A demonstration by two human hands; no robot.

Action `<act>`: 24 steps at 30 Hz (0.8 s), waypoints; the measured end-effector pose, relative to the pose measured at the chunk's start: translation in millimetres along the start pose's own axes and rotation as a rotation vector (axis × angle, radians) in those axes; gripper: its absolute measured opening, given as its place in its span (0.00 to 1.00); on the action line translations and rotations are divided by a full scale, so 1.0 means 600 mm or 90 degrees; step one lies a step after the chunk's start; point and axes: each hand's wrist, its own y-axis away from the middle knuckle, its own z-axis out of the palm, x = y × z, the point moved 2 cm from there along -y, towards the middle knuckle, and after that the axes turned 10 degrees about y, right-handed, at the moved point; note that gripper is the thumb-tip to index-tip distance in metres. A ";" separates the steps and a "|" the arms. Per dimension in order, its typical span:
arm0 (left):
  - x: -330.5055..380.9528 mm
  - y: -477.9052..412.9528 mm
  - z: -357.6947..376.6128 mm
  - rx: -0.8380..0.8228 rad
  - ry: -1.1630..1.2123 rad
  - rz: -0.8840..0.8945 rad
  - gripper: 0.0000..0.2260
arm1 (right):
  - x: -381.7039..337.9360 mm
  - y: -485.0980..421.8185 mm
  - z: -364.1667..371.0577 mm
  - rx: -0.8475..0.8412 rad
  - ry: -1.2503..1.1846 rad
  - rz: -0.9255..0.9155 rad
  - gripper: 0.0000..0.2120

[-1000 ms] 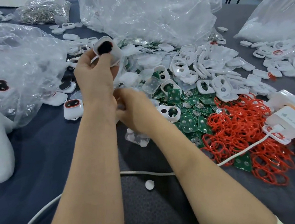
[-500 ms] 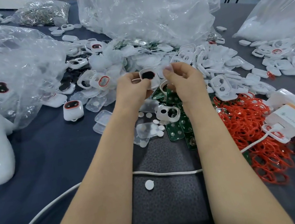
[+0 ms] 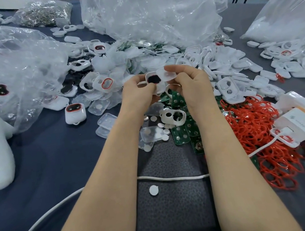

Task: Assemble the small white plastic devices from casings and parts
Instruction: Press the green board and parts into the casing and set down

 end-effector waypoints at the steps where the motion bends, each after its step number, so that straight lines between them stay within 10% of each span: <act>1: -0.001 0.000 0.000 0.004 -0.002 0.000 0.11 | 0.001 0.000 0.000 -0.003 -0.006 0.002 0.20; 24: 0.006 0.005 0.007 0.013 0.070 -0.050 0.11 | -0.004 0.006 -0.001 0.068 0.102 -0.057 0.04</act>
